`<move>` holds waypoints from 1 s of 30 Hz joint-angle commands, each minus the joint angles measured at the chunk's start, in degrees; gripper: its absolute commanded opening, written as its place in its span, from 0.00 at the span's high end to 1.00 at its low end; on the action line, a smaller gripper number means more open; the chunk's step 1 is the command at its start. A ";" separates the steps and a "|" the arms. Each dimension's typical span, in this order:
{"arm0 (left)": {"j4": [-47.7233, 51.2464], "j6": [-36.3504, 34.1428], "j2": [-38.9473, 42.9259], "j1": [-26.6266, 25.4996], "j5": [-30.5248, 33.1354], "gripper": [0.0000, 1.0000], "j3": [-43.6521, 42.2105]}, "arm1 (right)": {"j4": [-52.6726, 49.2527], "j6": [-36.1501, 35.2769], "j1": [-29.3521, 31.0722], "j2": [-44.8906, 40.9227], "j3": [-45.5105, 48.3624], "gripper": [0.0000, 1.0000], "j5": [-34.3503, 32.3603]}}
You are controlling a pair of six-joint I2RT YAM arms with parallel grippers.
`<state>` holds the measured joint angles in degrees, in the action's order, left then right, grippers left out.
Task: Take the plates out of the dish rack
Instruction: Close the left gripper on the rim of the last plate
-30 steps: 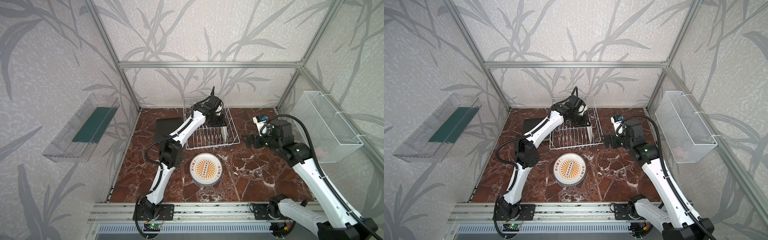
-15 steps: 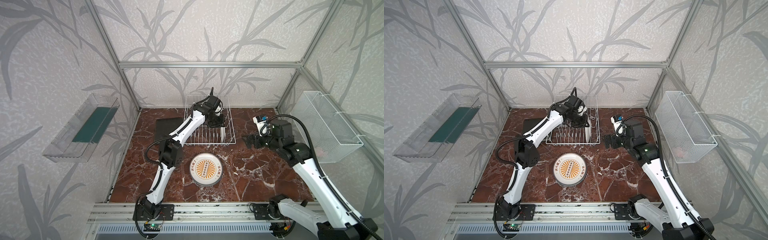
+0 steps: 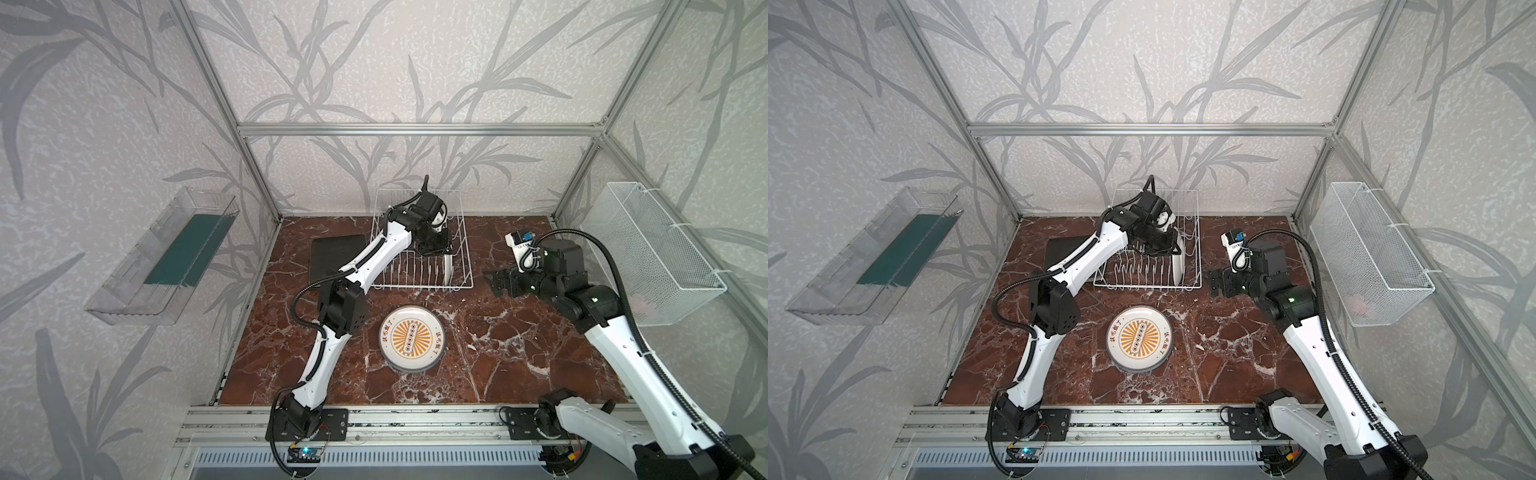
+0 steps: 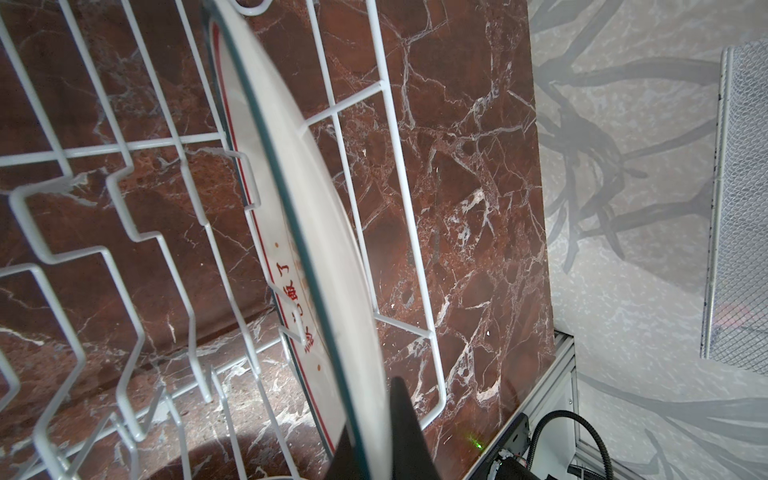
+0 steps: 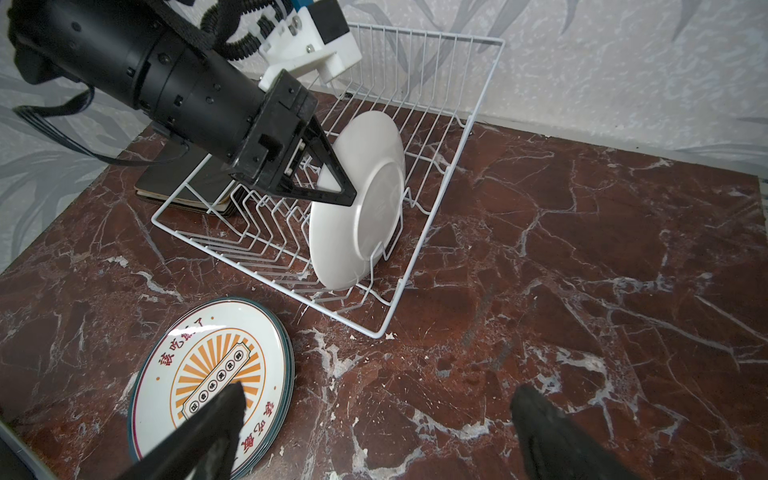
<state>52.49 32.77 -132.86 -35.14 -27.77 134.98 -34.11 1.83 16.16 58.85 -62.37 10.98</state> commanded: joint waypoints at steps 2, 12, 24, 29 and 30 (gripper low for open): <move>-2.26 3.85 2.02 -1.01 0.35 0.99 0.90 | 1.21 -0.29 -0.26 -0.05 0.39 0.01 0.42; -0.75 4.23 3.11 -1.02 1.58 1.00 2.80 | 1.21 -0.58 -0.40 -0.49 -0.19 0.01 0.18; -2.22 6.25 7.76 -1.03 1.60 1.00 4.45 | 0.62 0.40 -0.43 -1.19 -1.87 0.01 -0.39; -1.11 6.25 9.01 -1.06 1.74 1.00 6.33 | 0.53 1.24 -0.51 -2.40 -2.23 0.01 -0.61; -1.01 6.25 9.40 -1.01 1.80 1.00 6.48 | 0.49 1.40 -0.52 -2.59 -2.34 0.01 -0.57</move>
<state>52.16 38.26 -128.25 -35.94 -26.61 138.74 -33.76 2.20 15.88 57.80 -62.78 10.92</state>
